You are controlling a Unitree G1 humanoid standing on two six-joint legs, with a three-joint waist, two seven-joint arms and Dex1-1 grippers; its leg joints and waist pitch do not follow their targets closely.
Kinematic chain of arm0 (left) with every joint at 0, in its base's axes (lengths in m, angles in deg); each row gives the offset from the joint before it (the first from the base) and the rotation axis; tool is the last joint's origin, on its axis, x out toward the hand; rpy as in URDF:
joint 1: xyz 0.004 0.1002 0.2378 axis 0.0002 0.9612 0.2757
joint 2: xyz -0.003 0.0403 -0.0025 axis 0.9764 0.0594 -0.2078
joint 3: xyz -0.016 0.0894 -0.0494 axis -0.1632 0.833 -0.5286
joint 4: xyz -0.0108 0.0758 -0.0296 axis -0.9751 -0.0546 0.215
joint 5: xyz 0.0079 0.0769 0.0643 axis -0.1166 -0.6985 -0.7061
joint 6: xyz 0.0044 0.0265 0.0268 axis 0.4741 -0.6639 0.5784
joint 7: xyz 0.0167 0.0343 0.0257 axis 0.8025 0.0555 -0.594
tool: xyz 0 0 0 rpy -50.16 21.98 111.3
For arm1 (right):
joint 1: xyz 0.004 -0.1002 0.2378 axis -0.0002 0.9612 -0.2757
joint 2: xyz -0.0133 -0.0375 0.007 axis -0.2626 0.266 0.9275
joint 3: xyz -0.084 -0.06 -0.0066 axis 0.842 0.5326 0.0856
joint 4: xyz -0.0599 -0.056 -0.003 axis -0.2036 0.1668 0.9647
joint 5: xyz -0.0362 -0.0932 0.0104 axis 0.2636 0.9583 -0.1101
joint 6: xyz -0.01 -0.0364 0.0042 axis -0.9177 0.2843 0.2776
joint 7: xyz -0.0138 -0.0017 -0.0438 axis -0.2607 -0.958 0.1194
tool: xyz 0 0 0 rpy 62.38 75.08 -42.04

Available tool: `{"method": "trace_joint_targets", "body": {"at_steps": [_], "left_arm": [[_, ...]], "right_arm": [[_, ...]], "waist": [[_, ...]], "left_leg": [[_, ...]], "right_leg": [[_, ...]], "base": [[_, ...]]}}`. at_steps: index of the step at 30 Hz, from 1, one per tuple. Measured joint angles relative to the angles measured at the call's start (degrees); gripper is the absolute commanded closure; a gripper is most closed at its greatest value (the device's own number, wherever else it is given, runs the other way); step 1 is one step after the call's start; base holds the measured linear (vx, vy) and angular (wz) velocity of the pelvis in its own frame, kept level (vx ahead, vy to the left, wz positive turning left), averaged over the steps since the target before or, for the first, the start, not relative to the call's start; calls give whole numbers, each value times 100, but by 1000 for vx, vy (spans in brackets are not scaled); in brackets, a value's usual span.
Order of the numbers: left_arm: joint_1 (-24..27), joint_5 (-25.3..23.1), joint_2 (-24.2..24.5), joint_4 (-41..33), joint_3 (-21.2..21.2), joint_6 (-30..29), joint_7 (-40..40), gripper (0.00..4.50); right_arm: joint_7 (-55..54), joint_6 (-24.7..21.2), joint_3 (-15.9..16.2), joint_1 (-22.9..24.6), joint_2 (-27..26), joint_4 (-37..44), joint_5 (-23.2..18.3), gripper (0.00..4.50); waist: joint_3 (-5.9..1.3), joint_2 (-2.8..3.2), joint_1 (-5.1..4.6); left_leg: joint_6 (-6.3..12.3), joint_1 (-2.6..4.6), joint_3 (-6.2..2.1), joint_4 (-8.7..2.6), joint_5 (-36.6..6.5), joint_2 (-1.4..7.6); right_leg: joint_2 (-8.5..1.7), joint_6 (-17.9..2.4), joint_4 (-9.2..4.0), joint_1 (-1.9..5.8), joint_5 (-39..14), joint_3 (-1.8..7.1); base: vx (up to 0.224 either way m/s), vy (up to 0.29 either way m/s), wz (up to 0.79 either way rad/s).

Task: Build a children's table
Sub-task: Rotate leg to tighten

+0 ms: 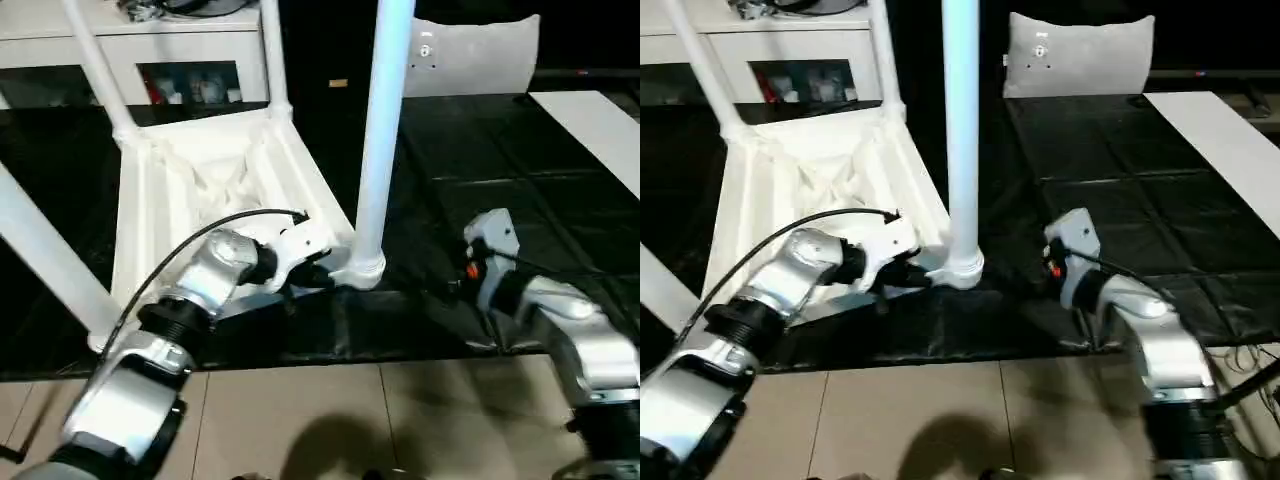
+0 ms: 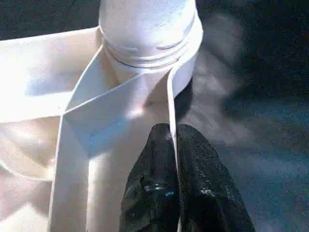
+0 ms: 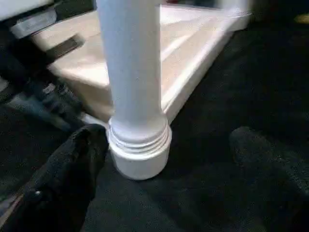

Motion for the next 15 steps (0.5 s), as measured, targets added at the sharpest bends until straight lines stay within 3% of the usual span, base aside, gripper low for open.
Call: {"method": "trace_joint_targets", "body": {"at_steps": [8,10,15], "left_arm": [[100,108,334,-157,334,698,1137,450],[100,109,360,-176,400,846,1381,450],[101,111,385,-234,513,1030,1772,450]], "right_arm": [[1345,150,263,-81,352,-16,-419,7],[1905,157,445,-115,445,-48,-527,40],[2420,219,734,-206,495,-144,-553,70]], "waist": [[-3,4,404],[-4,-3,451],[-2,-7,519]], "left_leg": [[1,7,15,1,-1,1],[1,8,21,0,-1,1],[1,10,34,1,0,2]], "right_leg": [[-5,1,0,4,-1,7],[-6,2,2,6,-1,10],[-7,6,2,4,2,22]], "base": [[0,0,0],[0,0,0],[0,0,0]]}}
